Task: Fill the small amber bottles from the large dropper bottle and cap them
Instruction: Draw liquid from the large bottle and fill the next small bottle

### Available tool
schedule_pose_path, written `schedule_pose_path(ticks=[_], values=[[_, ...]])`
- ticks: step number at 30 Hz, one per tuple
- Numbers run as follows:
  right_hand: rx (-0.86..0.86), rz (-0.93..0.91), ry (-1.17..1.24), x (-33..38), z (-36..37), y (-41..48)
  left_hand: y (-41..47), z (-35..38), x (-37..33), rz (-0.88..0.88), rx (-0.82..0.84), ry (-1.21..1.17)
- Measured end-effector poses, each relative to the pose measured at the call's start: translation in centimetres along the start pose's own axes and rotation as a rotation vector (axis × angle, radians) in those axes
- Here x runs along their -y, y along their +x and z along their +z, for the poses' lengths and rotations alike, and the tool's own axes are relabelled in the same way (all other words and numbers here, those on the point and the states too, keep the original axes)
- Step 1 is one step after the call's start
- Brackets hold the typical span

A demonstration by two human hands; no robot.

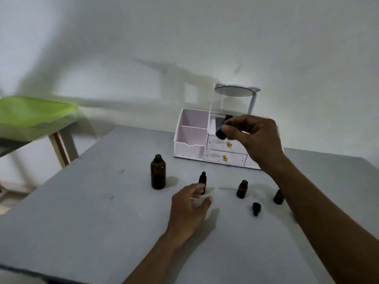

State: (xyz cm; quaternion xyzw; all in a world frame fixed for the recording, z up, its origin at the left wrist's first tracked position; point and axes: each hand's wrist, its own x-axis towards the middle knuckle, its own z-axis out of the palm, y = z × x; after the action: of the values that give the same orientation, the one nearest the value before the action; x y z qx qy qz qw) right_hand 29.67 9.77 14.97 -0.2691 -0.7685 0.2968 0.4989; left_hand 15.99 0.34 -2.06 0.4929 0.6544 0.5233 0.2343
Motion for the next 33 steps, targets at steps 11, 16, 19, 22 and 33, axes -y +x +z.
schedule_pose_path(ticks=[11, 16, 19, 22, 33], values=[[0.046, 0.025, 0.031, 0.7, 9.2, 2.0, 0.8, -9.9, 4.0, -0.091, -0.318, 0.011], [0.056, 0.043, 0.020, 0.3, 10.5, 2.8, 2.6, -10.5, 4.5, -0.081, -0.360, -0.013], [0.074, 0.037, 0.006, 0.1, 10.9, 3.1, 3.4, -10.3, 4.7, -0.087, -0.335, 0.006], [0.102, 0.034, -0.029, -0.2, 11.3, 3.4, 4.0, -10.0, 4.8, -0.079, -0.321, 0.031], [0.308, 0.035, -0.123, -1.5, 14.2, 3.3, 4.5, -10.0, 4.4, -0.045, -0.314, 0.031]])
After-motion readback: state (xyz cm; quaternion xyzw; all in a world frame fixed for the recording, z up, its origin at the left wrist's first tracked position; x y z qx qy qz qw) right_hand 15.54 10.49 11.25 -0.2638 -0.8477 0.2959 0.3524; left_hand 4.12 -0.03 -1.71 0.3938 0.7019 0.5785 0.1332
